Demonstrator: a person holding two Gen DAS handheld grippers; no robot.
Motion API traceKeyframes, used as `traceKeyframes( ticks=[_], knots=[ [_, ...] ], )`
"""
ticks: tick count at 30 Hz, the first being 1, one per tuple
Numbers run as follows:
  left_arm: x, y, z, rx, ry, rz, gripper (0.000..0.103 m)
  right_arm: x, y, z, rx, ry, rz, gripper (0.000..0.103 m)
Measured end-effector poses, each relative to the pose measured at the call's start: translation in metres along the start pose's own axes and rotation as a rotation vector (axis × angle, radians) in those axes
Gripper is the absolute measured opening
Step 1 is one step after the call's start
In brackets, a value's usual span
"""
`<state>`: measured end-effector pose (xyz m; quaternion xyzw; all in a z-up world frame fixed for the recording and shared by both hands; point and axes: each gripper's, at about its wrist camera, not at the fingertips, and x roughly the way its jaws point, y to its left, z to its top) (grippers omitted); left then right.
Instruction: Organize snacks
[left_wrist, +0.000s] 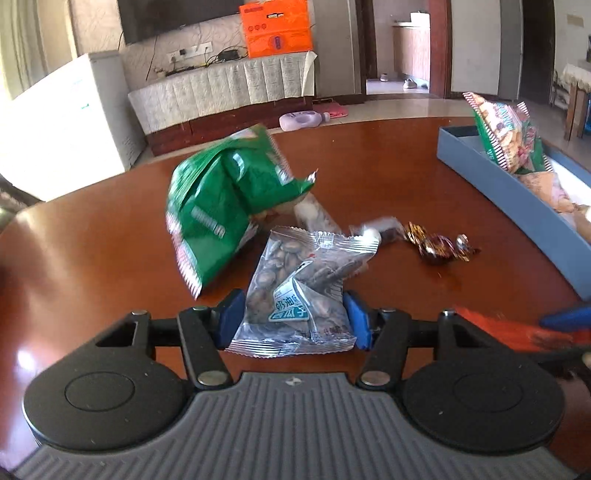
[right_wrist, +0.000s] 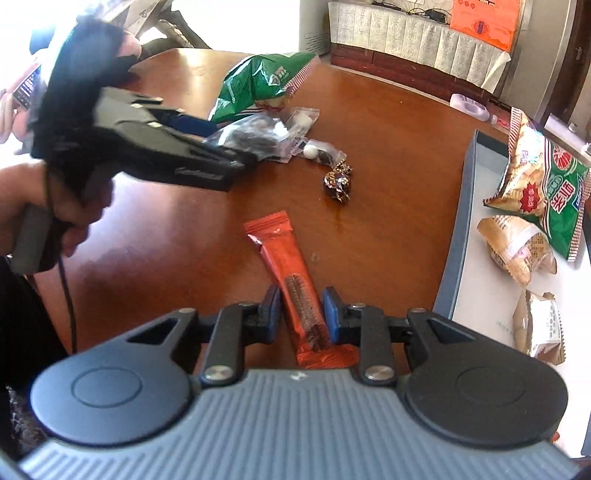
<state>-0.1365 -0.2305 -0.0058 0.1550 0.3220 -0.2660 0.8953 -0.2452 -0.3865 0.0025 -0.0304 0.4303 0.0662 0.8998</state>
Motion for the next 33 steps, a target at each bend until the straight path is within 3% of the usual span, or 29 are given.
traceKeyframes(
  ticks=[2, 4, 5, 6, 7, 10, 12, 13, 15, 18, 25, 33],
  knots=[
    [-0.013, 0.003, -0.009, -0.033, 0.009, -0.024, 0.064, 0.000, 0.001, 0.001, 0.000, 0.001, -0.002, 0.030],
    [-0.022, -0.002, -0.016, 0.001, 0.014, -0.026, 0.066, 0.001, 0.005, 0.002, -0.002, -0.002, -0.005, 0.033],
    [-0.023, -0.006, -0.018, 0.024, 0.012, -0.006, 0.068, 0.002, 0.007, 0.003, -0.007, -0.004, -0.010, 0.047],
    [-0.022, -0.009, -0.019, 0.038, 0.005, 0.016, 0.077, 0.004, 0.011, 0.004, -0.022, -0.007, -0.025, 0.064],
    [-0.022, -0.011, -0.020, 0.036, 0.001, 0.021, 0.086, 0.006, 0.015, 0.005, -0.041, -0.010, -0.044, 0.070],
    [-0.020, -0.009, -0.014, 0.010, -0.009, 0.015, 0.087, 0.009, 0.023, 0.009, -0.082, -0.026, -0.076, 0.074],
    [-0.014, -0.010, -0.012, 0.009, -0.012, -0.002, 0.087, 0.012, 0.019, 0.011, -0.051, -0.024, -0.050, 0.073],
    [-0.012, -0.010, -0.012, 0.008, -0.003, -0.012, 0.081, 0.013, 0.015, 0.012, -0.025, -0.019, -0.032, 0.071],
    [-0.011, -0.010, -0.014, 0.000, 0.008, -0.016, 0.068, 0.014, 0.006, 0.015, 0.045, -0.018, 0.012, 0.044],
    [-0.011, -0.009, -0.014, -0.006, 0.006, -0.032, 0.066, 0.012, 0.009, 0.015, 0.039, -0.018, 0.007, 0.027],
    [-0.016, -0.010, -0.015, -0.039, -0.022, 0.082, 0.065, 0.009, 0.018, 0.012, 0.026, -0.021, -0.018, 0.025],
    [-0.023, -0.007, -0.010, -0.060, -0.067, 0.132, 0.065, 0.005, 0.016, 0.011, 0.032, -0.029, -0.029, 0.024]
  ],
)
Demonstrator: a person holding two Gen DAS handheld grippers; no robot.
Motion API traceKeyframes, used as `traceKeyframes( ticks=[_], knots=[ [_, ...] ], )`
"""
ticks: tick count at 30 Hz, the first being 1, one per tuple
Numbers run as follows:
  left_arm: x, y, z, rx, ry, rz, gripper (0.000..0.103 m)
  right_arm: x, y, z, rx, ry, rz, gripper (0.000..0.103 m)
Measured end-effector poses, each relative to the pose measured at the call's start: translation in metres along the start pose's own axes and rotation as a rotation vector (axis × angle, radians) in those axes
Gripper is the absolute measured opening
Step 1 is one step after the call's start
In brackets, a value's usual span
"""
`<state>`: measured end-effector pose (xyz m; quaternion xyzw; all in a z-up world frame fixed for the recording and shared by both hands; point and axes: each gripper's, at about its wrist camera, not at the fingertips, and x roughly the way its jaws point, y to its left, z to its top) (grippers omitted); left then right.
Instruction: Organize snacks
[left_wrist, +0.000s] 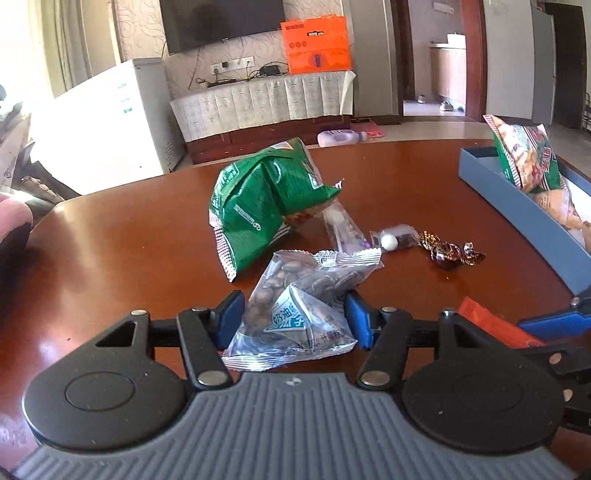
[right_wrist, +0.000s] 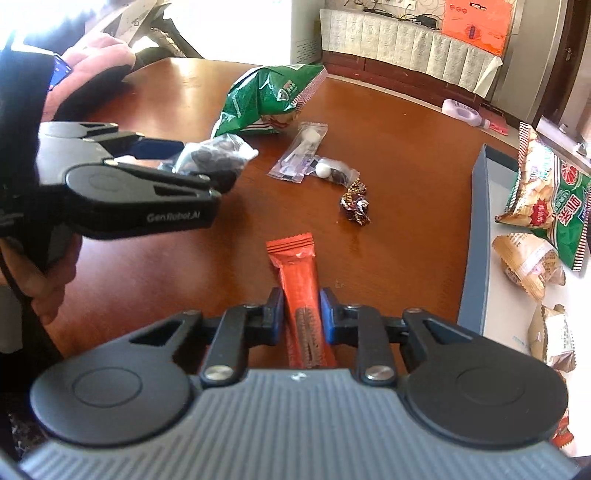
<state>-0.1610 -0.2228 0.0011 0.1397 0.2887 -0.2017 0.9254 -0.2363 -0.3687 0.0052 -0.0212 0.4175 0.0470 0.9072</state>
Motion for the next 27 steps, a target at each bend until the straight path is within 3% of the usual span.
traceKeyframes(
  ticks=[27],
  knots=[
    [0.001, -0.011, 0.004, -0.023, -0.001, -0.032, 0.065, -0.008, -0.006, 0.001, 0.021, -0.022, 0.017, 0.024]
  ],
)
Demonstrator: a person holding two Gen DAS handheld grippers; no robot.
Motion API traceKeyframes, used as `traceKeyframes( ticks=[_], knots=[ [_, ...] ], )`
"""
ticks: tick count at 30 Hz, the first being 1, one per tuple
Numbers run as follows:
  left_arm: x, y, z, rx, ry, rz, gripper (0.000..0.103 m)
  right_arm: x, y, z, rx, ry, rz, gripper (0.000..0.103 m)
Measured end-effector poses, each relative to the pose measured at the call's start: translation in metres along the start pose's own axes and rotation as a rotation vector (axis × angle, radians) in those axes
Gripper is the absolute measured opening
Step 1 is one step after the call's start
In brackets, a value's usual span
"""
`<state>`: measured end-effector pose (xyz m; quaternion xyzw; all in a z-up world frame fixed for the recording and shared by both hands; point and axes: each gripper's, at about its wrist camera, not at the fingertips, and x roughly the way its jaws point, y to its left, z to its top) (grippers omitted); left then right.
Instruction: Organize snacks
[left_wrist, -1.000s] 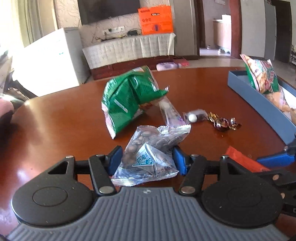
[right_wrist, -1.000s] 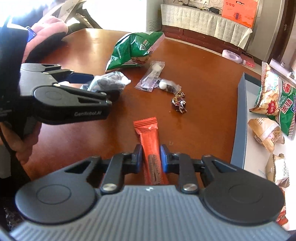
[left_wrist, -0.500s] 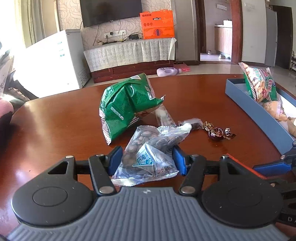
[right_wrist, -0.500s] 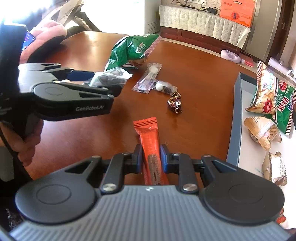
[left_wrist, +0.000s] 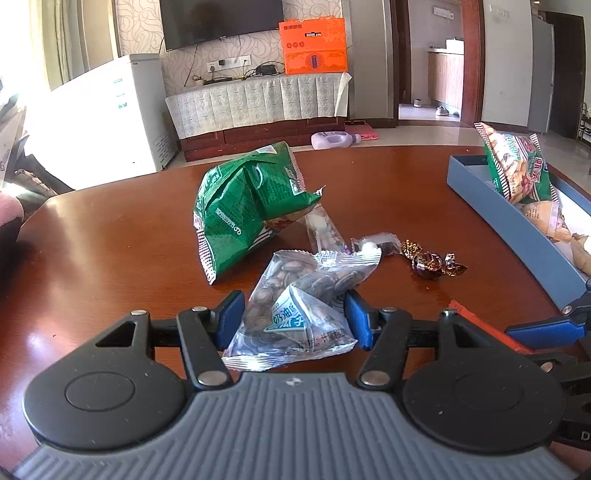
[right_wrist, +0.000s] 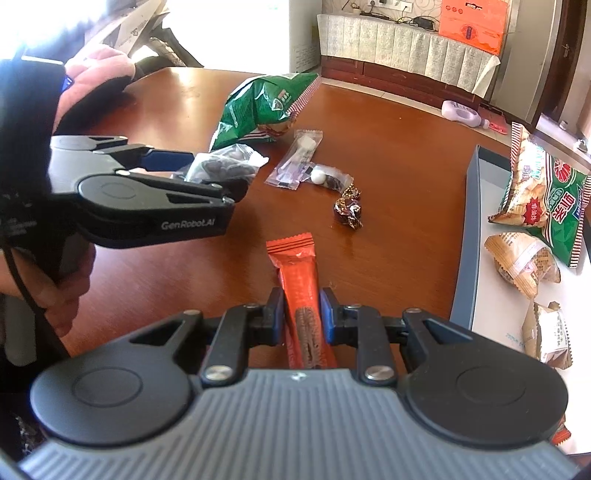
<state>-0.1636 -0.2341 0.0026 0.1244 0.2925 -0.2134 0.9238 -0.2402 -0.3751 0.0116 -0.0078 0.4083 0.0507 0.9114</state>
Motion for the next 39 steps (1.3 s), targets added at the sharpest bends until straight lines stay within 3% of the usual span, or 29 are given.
traceKeyframes(
  ticks=[39],
  knots=[
    [-0.013, -0.024, 0.014, -0.001, -0.021, -0.040, 0.066, -0.033, -0.014, 0.004, 0.056, -0.101, 0.013, 0.024]
  ],
)
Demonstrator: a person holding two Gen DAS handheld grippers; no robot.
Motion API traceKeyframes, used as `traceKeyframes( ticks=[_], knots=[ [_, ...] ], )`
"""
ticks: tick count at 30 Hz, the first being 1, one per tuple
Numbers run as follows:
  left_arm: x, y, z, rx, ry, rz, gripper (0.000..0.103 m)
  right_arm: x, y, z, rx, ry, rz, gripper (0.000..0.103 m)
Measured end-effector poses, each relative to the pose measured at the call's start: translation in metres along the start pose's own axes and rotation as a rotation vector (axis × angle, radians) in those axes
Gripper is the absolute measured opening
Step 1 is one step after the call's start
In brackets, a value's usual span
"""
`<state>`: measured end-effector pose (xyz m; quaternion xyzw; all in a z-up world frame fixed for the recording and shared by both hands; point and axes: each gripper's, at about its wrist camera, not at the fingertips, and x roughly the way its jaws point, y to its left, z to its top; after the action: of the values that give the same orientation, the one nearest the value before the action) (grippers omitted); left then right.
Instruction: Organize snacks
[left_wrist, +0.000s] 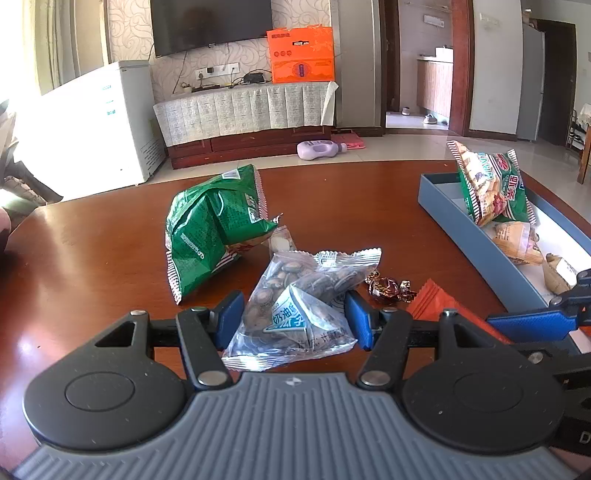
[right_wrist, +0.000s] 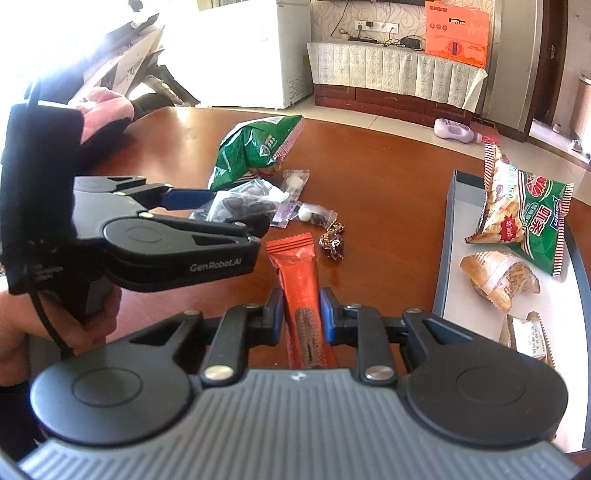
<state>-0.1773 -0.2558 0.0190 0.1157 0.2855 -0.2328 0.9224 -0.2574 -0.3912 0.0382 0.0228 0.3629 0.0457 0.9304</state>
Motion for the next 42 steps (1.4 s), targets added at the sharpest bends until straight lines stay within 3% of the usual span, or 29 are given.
traceKeyframes(
  ticks=[11, 19, 22, 30, 34, 35, 36, 42],
  knots=[
    [-0.004, -0.006, 0.002, 0.006, -0.006, -0.005, 0.066, -0.006, -0.004, 0.002, 0.011, -0.023, -0.001, 0.024],
    [0.000, 0.006, -0.001, -0.011, 0.015, 0.016, 0.066, 0.010, -0.005, -0.008, 0.001, 0.058, 0.008, 0.026],
    [0.003, 0.019, -0.005, -0.036, 0.037, 0.026, 0.066, 0.018, -0.001, -0.008, -0.017, 0.067, -0.011, 0.032],
    [0.004, 0.034, -0.012, -0.036, 0.059, 0.033, 0.066, 0.051, 0.012, -0.006, -0.116, 0.120, -0.115, 0.035],
    [0.003, 0.035, -0.013, -0.035, 0.064, 0.022, 0.066, 0.055, 0.009, -0.003, -0.112, 0.118, -0.096, 0.032],
    [0.003, 0.034, -0.013, -0.034, 0.064, 0.021, 0.066, 0.055, 0.010, -0.002, -0.116, 0.114, -0.108, 0.022],
    [0.002, 0.034, -0.013, -0.034, 0.064, 0.020, 0.066, 0.054, 0.009, -0.001, -0.109, 0.109, -0.108, 0.020],
    [0.000, 0.029, -0.011, -0.031, 0.058, 0.015, 0.066, 0.041, 0.005, 0.000, -0.039, 0.079, -0.046, 0.019]
  ],
)
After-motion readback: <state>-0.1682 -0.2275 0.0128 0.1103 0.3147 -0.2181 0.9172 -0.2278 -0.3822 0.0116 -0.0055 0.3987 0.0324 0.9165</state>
